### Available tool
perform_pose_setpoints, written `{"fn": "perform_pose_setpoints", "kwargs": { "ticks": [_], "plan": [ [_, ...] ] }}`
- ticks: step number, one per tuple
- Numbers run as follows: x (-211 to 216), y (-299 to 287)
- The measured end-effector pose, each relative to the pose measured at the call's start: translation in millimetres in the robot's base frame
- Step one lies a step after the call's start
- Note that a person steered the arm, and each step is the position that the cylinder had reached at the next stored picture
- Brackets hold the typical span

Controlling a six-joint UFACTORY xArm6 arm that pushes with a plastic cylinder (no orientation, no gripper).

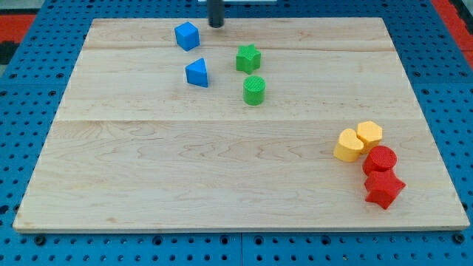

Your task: Move the green star towards the top of the board

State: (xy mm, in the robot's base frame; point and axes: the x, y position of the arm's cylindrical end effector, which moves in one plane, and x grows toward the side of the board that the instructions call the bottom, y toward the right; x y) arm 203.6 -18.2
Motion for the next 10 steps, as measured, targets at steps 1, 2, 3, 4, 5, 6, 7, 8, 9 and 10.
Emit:
{"fn": "perform_pose_setpoints", "kwargs": {
  "ticks": [1, 2, 3, 4, 5, 6, 7, 8, 9, 10],
  "plan": [
    [23.6, 74.5],
    [73.1, 111.8],
    [129.9, 94.8],
    [135.2, 30.2],
    [117.6, -4.5],
    [89.3, -2.6],
    [66.7, 10.4],
    [55.9, 24.1],
    [61.1, 27.3],
    [55.1, 60.6]
  ]
}}
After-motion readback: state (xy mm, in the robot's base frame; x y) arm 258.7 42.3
